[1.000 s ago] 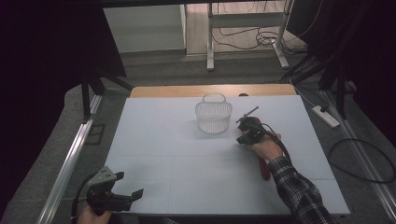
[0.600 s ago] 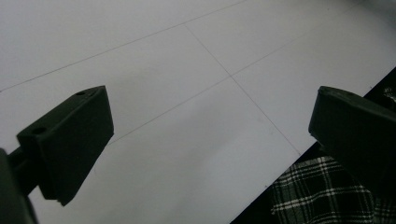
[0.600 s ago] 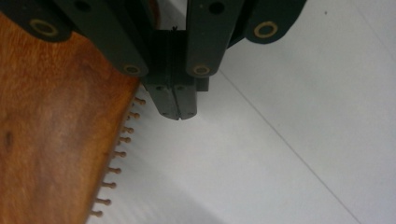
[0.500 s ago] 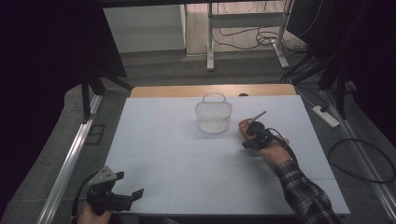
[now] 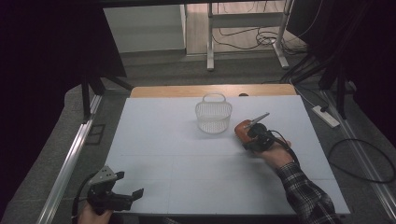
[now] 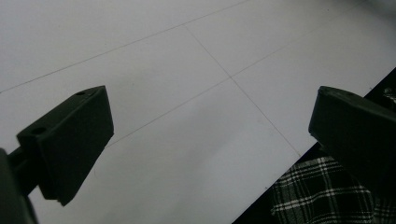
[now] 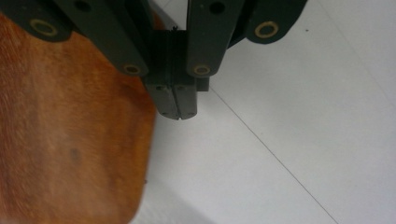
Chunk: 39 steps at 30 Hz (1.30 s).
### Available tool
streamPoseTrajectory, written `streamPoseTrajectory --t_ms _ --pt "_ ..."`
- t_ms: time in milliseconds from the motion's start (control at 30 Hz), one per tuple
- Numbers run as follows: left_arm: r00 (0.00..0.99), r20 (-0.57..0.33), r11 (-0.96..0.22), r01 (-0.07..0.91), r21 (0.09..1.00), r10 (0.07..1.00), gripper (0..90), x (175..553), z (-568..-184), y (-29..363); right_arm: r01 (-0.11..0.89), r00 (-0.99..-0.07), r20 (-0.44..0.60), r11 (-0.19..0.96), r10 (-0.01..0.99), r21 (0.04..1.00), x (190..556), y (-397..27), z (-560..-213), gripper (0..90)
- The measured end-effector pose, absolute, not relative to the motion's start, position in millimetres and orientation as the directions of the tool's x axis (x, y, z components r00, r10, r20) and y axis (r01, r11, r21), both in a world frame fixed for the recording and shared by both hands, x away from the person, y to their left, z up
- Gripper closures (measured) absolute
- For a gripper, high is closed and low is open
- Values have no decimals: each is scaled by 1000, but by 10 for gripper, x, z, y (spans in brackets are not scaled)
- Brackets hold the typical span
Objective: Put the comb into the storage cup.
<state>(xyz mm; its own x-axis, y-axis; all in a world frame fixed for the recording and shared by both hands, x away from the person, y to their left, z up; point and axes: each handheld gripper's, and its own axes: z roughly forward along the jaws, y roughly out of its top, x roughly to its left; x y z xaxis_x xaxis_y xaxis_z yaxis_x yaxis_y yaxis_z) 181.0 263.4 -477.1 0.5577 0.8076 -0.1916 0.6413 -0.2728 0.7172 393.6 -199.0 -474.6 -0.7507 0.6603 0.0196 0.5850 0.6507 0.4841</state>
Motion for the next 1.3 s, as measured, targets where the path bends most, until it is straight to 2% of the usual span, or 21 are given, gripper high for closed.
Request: streamPoseTrajectory --t_ms 133,300,667,733,900,1067,1300 --pt "559 -189 -276 641 717 808 8 1809 -4770 2631 570 -755 9 649 656 504 3867 -1984 -4688 865" --pt "558 -188 -276 641 717 808 8 1809 -4770 2631 548 -754 -28 652 656 525 3776 -1972 -4617 761" --pt "558 -186 -278 641 716 808 8 1808 -4770 2628 548 -725 -42 613 687 569 3651 -2077 -4499 451" --pt "558 -186 -278 641 716 808 8 1808 -4770 2628 547 -723 -47 613 689 570 3636 -2103 -4488 367" --pt "559 -186 -278 641 715 808 8 1808 -4769 2627 554 -713 -58 612 699 564 3589 -2179 -4485 243" --pt "559 -185 -279 640 716 808 8 1808 -4769 2626 556 -693 -68 593 717 583 3570 -2252 -4475 159" --pt "560 -186 -279 640 716 807 8 1807 -4768 2628 598 -673 -23 562 739 571 3568 -2381 -4486 47"
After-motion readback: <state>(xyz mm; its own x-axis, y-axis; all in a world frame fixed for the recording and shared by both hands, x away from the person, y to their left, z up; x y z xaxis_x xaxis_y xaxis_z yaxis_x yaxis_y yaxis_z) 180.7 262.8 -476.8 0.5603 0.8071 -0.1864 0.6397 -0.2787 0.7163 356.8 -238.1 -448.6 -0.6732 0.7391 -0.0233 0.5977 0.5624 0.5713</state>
